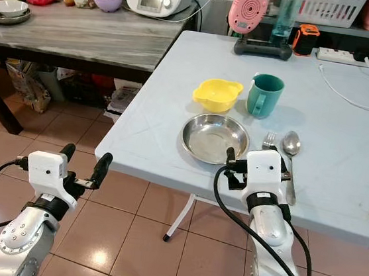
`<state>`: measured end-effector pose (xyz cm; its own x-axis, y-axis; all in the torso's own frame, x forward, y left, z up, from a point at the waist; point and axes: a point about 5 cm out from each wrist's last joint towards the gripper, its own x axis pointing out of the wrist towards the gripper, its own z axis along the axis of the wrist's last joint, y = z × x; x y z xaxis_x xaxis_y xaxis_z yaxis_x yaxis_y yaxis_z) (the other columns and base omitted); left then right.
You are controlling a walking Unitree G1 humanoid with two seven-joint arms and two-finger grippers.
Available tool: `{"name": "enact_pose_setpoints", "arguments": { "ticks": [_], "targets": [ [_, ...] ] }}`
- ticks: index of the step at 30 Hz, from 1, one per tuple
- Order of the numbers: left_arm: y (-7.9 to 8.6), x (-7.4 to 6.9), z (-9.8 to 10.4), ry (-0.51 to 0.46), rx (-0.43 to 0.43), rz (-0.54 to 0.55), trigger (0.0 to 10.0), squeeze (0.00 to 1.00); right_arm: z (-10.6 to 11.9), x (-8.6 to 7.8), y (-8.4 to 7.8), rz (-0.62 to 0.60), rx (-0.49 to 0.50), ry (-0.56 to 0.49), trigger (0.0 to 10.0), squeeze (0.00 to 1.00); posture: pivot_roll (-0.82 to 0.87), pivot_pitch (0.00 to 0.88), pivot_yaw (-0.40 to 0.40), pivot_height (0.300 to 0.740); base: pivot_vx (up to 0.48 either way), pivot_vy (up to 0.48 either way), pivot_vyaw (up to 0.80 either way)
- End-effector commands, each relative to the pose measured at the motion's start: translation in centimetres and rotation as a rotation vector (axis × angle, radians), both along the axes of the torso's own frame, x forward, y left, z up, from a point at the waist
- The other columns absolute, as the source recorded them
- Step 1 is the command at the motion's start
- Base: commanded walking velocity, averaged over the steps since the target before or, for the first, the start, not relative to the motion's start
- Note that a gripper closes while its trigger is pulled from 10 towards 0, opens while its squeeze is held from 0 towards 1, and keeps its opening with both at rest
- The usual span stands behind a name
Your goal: Setting the table
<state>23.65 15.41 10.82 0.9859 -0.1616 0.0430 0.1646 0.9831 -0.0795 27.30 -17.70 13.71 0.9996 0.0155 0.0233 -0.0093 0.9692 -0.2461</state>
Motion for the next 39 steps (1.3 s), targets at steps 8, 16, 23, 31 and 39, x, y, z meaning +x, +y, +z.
{"name": "enact_pose_setpoints", "arguments": {
  "ticks": [8,16,23,31,39],
  "targets": [
    [0.16,-0.28,-0.14,0.016,-0.005,-0.030,10.0,0.00,0.34,0.07,-0.17,-0.017,-0.001,-0.011,10.0,0.00,-0.13,0.068,0.074,0.740,0.200,0.000,0.00],
    [-0.07,-0.33,-0.23,0.020,-0.002,-0.047,10.0,0.00,0.31,0.10,-0.47,-0.034,0.006,-0.011,10.0,0.00,-0.13,0.068,0.074,0.740,0.300,0.000,0.00],
    [-0.35,-0.35,-0.29,0.024,-0.004,-0.061,10.0,0.00,0.22,0.04,-0.36,-0.033,0.015,-0.002,10.0,0.00,-0.14,0.070,0.076,0.740,0.310,0.000,0.00],
    [-0.37,-0.52,-0.39,0.030,-0.002,-0.064,10.0,0.00,0.13,-0.02,-0.29,-0.026,0.015,0.002,10.0,0.00,-0.13,0.073,0.074,0.740,0.312,0.000,0.00],
    [-0.37,-0.60,-0.46,0.037,-0.001,-0.068,10.0,0.00,0.02,-0.06,0.00,-0.015,0.015,0.007,10.0,0.00,-0.13,0.076,0.075,0.740,0.309,0.000,0.00]
  ]
}}
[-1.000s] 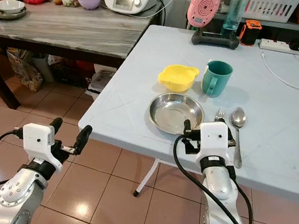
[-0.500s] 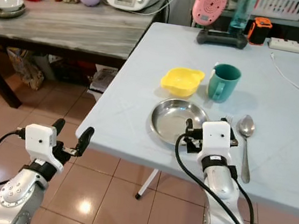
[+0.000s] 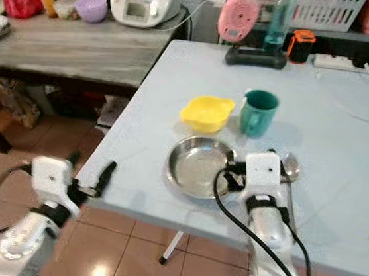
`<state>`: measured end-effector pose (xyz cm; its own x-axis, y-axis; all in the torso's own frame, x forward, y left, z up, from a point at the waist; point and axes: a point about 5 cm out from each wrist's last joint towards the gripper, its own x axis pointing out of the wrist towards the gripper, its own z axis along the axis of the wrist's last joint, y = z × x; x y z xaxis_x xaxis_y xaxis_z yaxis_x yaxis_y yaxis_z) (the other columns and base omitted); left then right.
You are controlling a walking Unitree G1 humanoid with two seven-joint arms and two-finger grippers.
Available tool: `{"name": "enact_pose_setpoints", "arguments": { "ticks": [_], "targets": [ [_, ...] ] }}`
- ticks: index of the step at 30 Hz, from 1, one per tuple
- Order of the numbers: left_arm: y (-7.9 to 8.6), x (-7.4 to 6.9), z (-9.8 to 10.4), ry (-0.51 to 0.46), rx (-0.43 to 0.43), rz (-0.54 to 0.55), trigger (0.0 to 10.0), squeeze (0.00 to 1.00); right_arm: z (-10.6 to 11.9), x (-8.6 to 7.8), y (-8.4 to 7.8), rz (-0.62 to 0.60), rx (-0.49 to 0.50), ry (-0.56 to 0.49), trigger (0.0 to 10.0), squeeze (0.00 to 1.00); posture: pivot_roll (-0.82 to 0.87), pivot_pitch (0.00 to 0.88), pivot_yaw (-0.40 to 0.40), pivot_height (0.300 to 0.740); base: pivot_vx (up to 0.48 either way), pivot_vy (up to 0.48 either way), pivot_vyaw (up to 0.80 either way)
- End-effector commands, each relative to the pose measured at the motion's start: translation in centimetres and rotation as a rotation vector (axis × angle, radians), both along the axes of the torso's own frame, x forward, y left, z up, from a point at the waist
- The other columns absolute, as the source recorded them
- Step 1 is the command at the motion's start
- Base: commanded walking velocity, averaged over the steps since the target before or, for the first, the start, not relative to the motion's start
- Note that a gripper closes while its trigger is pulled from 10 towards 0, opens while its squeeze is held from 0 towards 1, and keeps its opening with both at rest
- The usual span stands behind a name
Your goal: Setting the table
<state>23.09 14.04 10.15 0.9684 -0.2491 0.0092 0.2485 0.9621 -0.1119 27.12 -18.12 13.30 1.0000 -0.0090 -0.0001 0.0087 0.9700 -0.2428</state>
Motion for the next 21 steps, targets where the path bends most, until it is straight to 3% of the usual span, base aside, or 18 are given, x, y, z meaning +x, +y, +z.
{"name": "enact_pose_setpoints", "arguments": {
  "ticks": [1,6,10,15,21],
  "targets": [
    [1.0,-0.1,0.2,-0.003,0.023,0.021,10.0,0.00,0.4,0.1,0.4,0.005,0.015,-0.012,10.0,0.00,-0.13,0.076,0.077,0.740,0.285,0.000,0.00],
    [0.6,-0.3,-0.6,0.040,0.027,-0.026,10.0,0.00,0.3,0.1,0.4,0.004,0.015,-0.005,10.0,0.00,-0.13,0.079,0.076,0.740,0.000,0.000,-0.76],
    [0.4,-0.6,-1.2,0.068,0.046,-0.075,10.0,0.00,0.3,0.1,0.5,0.014,0.014,-0.007,10.0,0.00,-0.13,0.078,0.075,0.740,0.000,0.000,0.00],
    [-0.4,-1.2,-1.3,0.082,0.065,-0.218,10.0,0.00,0.1,0.1,0.7,0.037,0.014,0.009,10.0,0.00,-0.13,0.079,0.071,0.740,0.000,0.000,0.00],
    [-0.4,-1.6,-1.1,0.098,0.030,-0.308,10.0,0.00,-0.5,0.0,0.8,0.039,0.010,0.059,10.0,0.00,-0.12,0.085,0.065,0.740,0.000,0.000,0.00]
  ]
}}
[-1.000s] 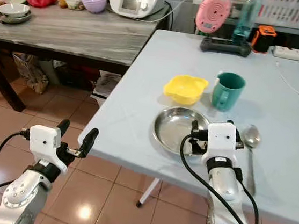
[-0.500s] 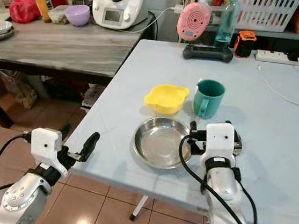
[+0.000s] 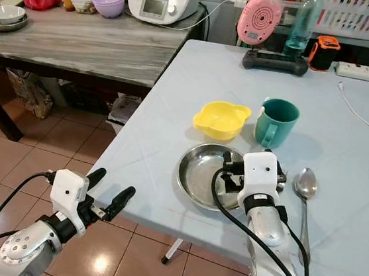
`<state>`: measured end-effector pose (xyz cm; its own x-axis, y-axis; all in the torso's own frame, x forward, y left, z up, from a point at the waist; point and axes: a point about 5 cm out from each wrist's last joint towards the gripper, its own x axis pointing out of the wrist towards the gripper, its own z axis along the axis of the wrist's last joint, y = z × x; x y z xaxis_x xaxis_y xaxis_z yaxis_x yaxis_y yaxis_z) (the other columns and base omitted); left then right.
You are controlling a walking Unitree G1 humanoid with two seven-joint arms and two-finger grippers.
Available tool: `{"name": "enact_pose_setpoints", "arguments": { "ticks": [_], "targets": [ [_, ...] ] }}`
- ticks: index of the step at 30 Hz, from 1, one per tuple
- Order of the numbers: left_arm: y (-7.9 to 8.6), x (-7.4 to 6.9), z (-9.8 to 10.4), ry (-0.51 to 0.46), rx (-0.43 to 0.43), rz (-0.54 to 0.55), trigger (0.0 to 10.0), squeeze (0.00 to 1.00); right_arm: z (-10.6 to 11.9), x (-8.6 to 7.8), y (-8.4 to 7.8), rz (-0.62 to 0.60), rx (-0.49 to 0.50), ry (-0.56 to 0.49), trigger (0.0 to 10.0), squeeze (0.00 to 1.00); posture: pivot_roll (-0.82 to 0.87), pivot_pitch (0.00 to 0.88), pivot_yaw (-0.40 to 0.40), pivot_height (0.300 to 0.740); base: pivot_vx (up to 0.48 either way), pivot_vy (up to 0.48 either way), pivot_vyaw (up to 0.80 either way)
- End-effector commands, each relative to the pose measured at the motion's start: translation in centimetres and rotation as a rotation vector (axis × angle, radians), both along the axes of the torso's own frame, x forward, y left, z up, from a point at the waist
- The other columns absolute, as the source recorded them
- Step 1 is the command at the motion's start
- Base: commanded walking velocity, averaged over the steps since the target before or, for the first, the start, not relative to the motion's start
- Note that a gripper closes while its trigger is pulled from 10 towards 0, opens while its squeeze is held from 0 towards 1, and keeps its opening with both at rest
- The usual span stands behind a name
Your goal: Setting the table
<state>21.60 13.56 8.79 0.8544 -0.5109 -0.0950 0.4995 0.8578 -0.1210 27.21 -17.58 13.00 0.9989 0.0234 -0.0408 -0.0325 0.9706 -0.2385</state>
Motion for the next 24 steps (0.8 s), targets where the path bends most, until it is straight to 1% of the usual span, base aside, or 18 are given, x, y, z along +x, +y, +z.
{"name": "enact_pose_setpoints", "arguments": {
  "ticks": [1,3,5,6,8,11,14,20,22,23,24],
  "targets": [
    [0.0,-0.1,0.4,0.000,-0.007,-0.031,10.0,0.00,-0.2,-0.1,0.2,0.002,0.014,0.027,10.0,0.00,-0.12,0.085,0.065,0.740,0.000,0.000,0.00],
    [0.1,-0.1,0.9,0.003,-0.037,-0.065,10.0,0.00,-0.2,-0.1,0.0,-0.008,0.020,0.042,10.0,0.00,-0.13,0.096,0.061,0.740,0.000,0.000,0.00],
    [0.0,-0.1,1.1,0.001,-0.042,-0.078,10.0,0.00,-0.2,-0.1,-0.1,-0.015,0.024,0.051,10.0,0.00,-0.13,0.098,0.061,0.740,0.000,0.000,0.00],
    [0.0,-0.1,1.4,0.000,-0.040,-0.108,10.0,0.00,-0.1,-0.1,-0.1,-0.022,0.051,0.070,10.0,0.00,-0.13,0.098,0.061,0.740,0.000,0.000,0.00],
    [-0.1,-0.1,1.5,0.003,-0.041,-0.127,10.0,0.00,0.0,-0.1,-0.1,-0.021,0.068,0.077,10.0,0.00,-0.13,0.098,0.061,0.740,0.000,0.000,0.00],
    [-0.3,-0.2,1.9,0.013,-0.041,-0.172,10.0,0.00,0.1,-0.1,0.3,-0.016,0.093,0.109,10.0,0.00,-0.13,0.107,0.067,0.740,0.000,0.000,0.00],
    [-0.3,-0.4,2.3,0.010,-0.031,-0.186,10.0,0.00,0.0,-0.1,0.5,-0.019,0.109,0.138,10.0,0.00,-0.13,0.109,0.070,0.740,0.000,0.000,0.00],
    [-0.1,-0.6,2.9,0.015,-0.042,-0.192,10.0,0.00,0.0,0.0,0.2,-0.051,0.097,0.185,10.0,0.00,-0.13,0.113,0.067,0.740,0.000,0.000,0.00],
    [-0.2,-0.6,3.1,0.021,-0.049,-0.203,10.0,0.00,-0.2,-0.1,0.1,-0.072,0.123,0.225,10.0,0.00,-0.13,0.114,0.065,0.740,0.000,0.000,0.00],
    [-0.2,-0.7,3.1,0.022,-0.049,-0.206,10.0,0.00,-0.2,-0.1,0.0,-0.075,0.127,0.230,10.0,0.00,-0.13,0.114,0.065,0.740,0.000,0.000,0.00],
    [-0.2,-0.7,3.2,0.023,-0.047,-0.208,10.0,0.00,0.1,-0.1,0.0,-0.070,0.115,0.211,10.0,0.00,-0.13,0.115,0.065,0.740,0.000,0.000,0.00]
  ]
}}
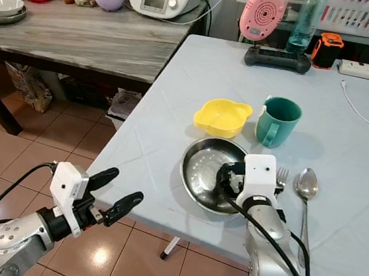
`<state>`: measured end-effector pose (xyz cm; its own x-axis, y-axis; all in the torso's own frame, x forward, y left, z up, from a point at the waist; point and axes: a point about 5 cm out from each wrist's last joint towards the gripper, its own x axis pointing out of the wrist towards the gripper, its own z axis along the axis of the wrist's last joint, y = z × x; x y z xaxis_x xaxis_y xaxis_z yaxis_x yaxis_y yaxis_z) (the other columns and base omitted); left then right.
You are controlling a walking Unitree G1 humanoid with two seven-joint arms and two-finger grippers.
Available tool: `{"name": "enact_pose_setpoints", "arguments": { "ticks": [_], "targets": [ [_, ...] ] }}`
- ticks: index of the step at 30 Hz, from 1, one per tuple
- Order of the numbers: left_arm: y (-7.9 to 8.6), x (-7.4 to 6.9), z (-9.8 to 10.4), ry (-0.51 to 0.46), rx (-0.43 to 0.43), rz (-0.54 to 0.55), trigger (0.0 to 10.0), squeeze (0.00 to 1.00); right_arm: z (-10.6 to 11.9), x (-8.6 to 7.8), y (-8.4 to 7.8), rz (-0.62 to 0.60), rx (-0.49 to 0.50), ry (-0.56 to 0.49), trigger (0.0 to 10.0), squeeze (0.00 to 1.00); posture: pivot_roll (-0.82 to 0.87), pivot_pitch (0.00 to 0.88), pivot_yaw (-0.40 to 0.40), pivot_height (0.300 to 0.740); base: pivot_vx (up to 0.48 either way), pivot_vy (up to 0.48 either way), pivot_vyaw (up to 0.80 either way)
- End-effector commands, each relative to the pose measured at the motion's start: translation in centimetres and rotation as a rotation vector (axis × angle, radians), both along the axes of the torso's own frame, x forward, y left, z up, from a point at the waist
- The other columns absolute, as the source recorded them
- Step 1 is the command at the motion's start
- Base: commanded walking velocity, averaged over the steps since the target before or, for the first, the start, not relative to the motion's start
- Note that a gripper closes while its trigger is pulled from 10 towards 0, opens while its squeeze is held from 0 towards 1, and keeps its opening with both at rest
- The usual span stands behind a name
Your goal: Setting the table
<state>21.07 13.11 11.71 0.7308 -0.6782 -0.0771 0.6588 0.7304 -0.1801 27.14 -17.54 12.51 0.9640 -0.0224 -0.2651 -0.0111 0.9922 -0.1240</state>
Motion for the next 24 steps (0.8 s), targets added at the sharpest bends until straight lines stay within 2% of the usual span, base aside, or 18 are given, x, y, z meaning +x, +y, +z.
{"name": "enact_pose_setpoints", "arguments": {
  "ticks": [1,6,12,18,21,22,24],
  "targets": [
    [0.2,-0.1,0.3,0.000,0.012,-0.004,10.0,0.00,0.6,0.0,-0.1,-0.008,0.003,-0.016,10.0,0.00,-0.13,0.115,0.065,0.740,0.000,0.000,0.00],
    [0.3,0.0,0.4,0.000,0.011,0.008,10.0,0.00,1.1,0.1,-0.1,0.002,0.008,-0.041,10.0,0.00,-0.13,0.114,0.065,0.740,0.000,0.000,0.00],
    [0.2,-0.1,0.3,0.014,0.011,-0.001,10.0,0.00,0.9,-0.2,-0.1,-0.006,0.004,0.003,10.0,0.00,-0.13,0.114,0.065,0.740,0.000,0.000,0.00],
    [0.2,-0.2,-0.3,0.037,0.013,-0.026,10.0,0.00,0.8,-0.8,-0.3,-0.035,0.059,0.105,10.0,0.00,-0.14,0.113,0.069,0.740,0.000,0.000,0.00],
    [0.2,-0.2,-0.4,0.037,0.012,-0.026,10.0,0.00,0.8,-0.8,-0.4,-0.041,0.058,0.119,10.0,0.00,-0.14,0.113,0.069,0.740,0.000,0.000,0.00],
    [0.3,-0.2,-0.4,0.039,0.011,-0.026,10.0,0.00,1.3,-0.8,-0.2,-0.045,0.100,0.114,10.0,0.00,-0.13,0.113,0.072,0.740,0.000,0.000,0.00],
    [0.3,-0.3,-0.5,0.042,0.011,-0.027,10.0,0.00,1.9,-0.6,0.0,-0.043,0.113,0.102,10.0,0.00,-0.13,0.115,0.074,0.740,0.000,0.000,0.00]
  ]
}}
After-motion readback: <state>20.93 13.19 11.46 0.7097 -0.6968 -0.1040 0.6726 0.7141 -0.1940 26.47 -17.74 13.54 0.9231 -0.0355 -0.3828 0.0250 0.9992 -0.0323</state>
